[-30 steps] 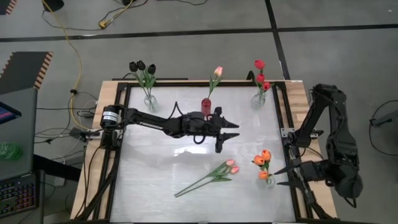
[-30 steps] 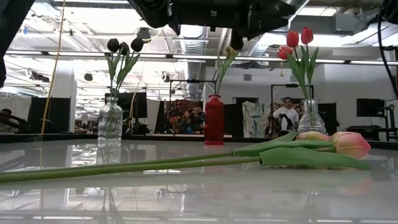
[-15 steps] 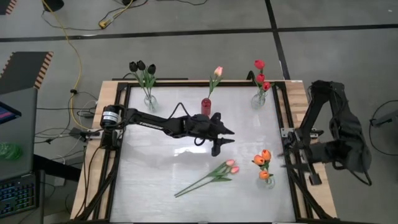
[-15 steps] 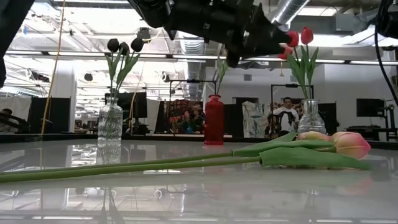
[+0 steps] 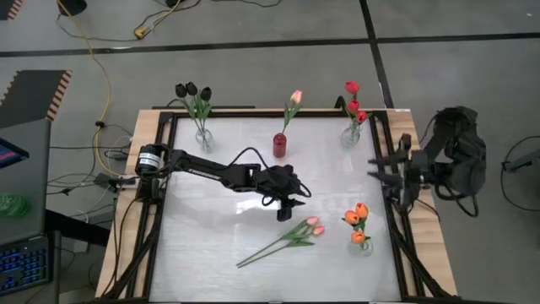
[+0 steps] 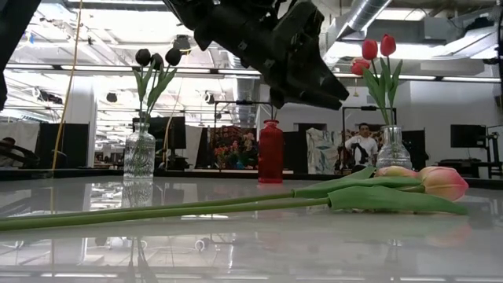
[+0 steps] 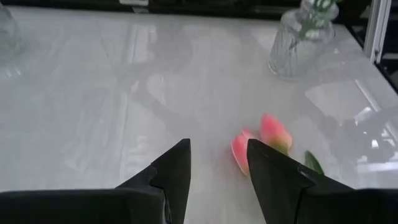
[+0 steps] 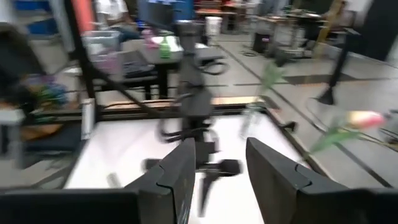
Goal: Sort flowers into vase by color
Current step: Put the top pink flower into the red transparent vase
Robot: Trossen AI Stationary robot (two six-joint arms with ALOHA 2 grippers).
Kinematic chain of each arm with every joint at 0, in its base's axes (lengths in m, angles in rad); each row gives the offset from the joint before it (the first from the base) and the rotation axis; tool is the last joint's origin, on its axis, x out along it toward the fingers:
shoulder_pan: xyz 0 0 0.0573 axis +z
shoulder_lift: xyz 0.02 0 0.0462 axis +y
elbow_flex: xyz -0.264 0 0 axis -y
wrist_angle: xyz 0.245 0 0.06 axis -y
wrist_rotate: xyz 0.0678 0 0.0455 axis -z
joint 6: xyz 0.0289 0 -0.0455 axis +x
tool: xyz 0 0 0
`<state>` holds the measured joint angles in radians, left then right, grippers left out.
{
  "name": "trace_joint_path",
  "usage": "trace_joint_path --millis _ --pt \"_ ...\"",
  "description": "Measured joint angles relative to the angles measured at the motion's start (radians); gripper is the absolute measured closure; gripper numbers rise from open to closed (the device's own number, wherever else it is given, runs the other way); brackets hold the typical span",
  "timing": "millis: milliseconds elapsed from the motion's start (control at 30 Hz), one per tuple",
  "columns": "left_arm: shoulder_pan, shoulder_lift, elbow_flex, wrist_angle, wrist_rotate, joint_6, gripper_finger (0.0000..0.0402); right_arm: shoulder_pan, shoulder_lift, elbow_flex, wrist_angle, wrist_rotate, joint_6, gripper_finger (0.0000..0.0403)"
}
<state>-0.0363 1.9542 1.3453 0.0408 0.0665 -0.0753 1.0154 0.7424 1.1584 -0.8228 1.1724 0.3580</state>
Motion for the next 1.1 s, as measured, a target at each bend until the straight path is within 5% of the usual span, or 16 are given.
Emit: trace_joint_path --millis 433,667,1100 --pt "-0.010 0.000 0.000 -0.054 -0.002 -0.057 0.0257 -0.319 0.001 -0.049 -0.053 -0.205 0.000 0.0330" --pt "-0.052 0.000 0.000 -0.120 -0.003 -0.130 0.0257 -0.412 -0.032 -0.051 -0.108 -0.232 0.000 0.0370" --pt "-0.170 0.030 0.001 -0.122 -0.141 -0.233 0.0257 -0.489 -0.030 -0.051 -0.135 -0.232 0.011 0.0360"
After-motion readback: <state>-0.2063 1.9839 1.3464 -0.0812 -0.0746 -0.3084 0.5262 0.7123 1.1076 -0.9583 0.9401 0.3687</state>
